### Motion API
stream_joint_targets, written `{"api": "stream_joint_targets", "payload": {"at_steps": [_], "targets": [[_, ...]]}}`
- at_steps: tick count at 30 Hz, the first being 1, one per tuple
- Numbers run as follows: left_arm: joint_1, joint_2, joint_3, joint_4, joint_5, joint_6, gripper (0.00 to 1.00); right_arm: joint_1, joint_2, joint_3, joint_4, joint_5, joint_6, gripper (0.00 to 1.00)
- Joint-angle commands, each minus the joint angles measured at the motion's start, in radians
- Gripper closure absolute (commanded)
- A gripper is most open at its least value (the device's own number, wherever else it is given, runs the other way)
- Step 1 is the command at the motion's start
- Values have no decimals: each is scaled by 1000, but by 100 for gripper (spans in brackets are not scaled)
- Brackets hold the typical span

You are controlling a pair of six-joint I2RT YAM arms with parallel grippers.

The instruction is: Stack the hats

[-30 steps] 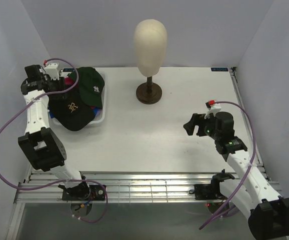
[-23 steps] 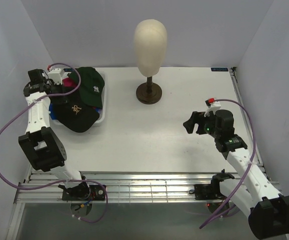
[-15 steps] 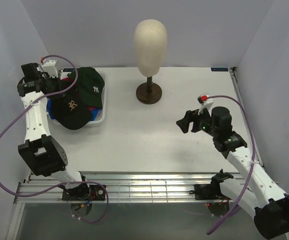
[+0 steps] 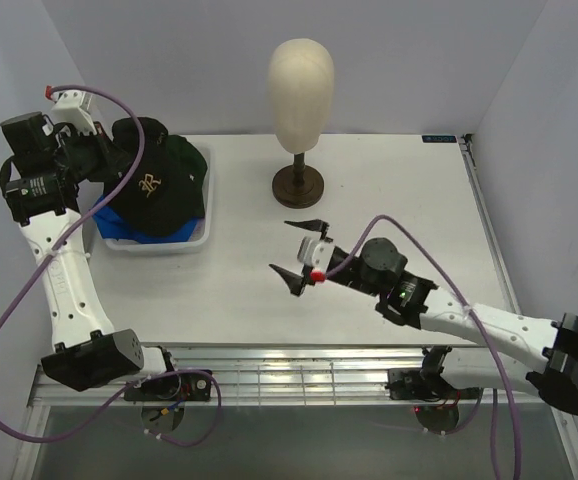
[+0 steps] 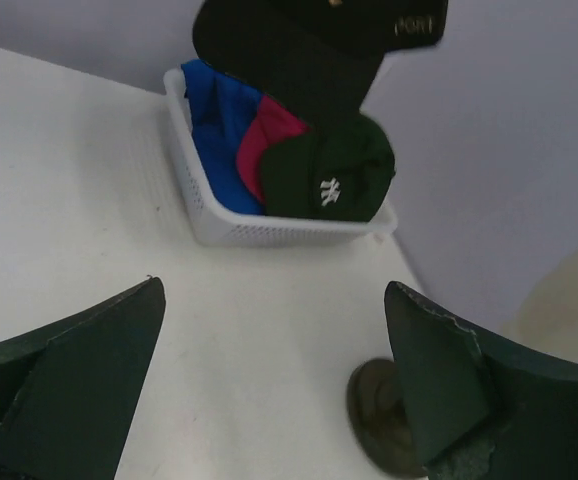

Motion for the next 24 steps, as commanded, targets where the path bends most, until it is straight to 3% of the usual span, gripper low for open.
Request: {"api": "stream_joint_targets", "payload": {"at_steps": [1,2,3,11,15,20,22,24], "targets": [[-1,-20,76,-30,156,-90,100,112,99,-108,507,78,-588,3],[-1,-18,81,-38,193,-111,100,121,133,-157,739,60,-670,0],[-1,-21,82,-46,209,-117,100,132,176,-158,828,47,-770,5],[0,-75,18,-37,269,-141,100,144,633,112,1110,159,-1051,11],[-1,-96,-17,-37,287,-142,100,145,811,319,1149,318,-1107,11],[-1,-125,-69,-29,298,-145,100,159,869,370,1125,268,-1130,8],[0,-131,-94,-27,287,-141,100,167,874,385,1100,277,-1122,0],[-1,-136,-117,-23,282,-139,100,179,862,377,1094,271,-1114,19]]}}
